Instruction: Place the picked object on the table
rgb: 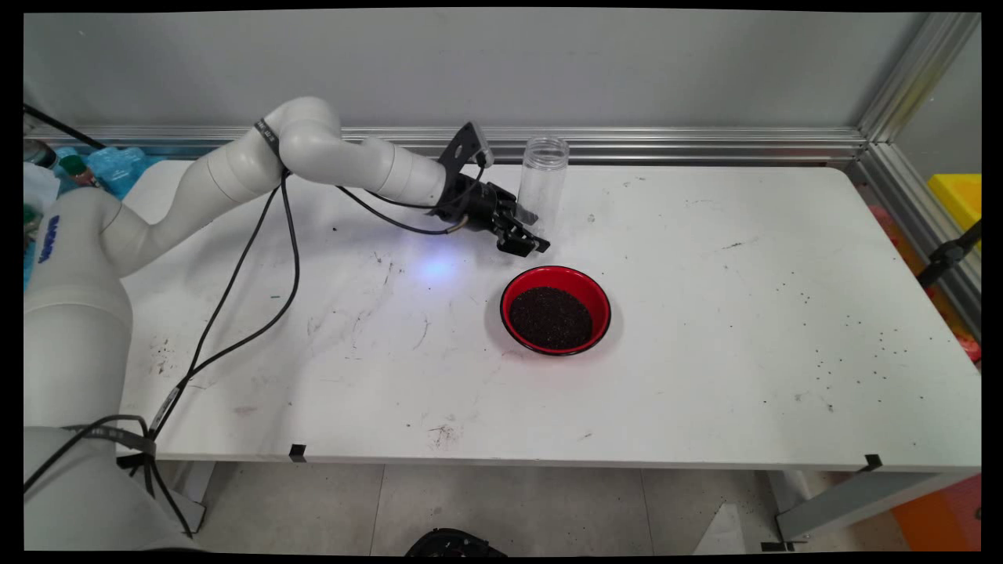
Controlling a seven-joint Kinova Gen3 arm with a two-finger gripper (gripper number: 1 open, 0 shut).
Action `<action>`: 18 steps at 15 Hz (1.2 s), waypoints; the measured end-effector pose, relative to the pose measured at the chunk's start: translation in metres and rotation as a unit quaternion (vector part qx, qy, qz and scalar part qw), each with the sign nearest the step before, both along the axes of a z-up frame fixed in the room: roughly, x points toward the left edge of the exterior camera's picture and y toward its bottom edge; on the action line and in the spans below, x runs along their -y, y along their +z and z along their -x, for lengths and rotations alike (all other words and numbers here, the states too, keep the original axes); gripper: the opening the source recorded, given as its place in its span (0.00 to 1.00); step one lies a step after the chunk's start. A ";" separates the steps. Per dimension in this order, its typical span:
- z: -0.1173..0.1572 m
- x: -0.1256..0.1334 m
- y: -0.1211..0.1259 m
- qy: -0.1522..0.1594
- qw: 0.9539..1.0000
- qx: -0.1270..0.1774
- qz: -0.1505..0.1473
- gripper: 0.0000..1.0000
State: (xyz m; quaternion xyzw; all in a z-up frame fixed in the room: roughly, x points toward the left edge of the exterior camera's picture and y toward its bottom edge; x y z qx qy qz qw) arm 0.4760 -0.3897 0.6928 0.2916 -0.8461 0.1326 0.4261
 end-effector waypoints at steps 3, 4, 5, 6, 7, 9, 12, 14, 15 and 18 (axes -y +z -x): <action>0.000 -0.001 -0.007 0.001 1.000 -0.003 -0.002 0.00; 0.000 -0.001 -0.008 0.001 1.000 -0.003 -0.002 0.00; 0.000 -0.001 -0.010 0.001 1.000 -0.004 -0.003 0.00; -0.001 -0.001 -0.011 0.001 1.000 -0.004 -0.003 0.00; 0.000 -0.001 -0.013 0.001 1.000 -0.005 -0.003 0.00; -0.001 -0.001 -0.015 0.001 1.000 -0.006 -0.003 0.00; 0.000 -0.001 -0.018 0.000 1.000 -0.007 -0.004 0.00; 0.000 -0.001 -0.019 0.000 1.000 -0.008 -0.004 0.00; 0.001 -0.001 -0.020 -0.001 1.000 -0.008 -0.004 0.00; 0.000 -0.001 -0.021 0.000 1.000 -0.009 -0.004 1.00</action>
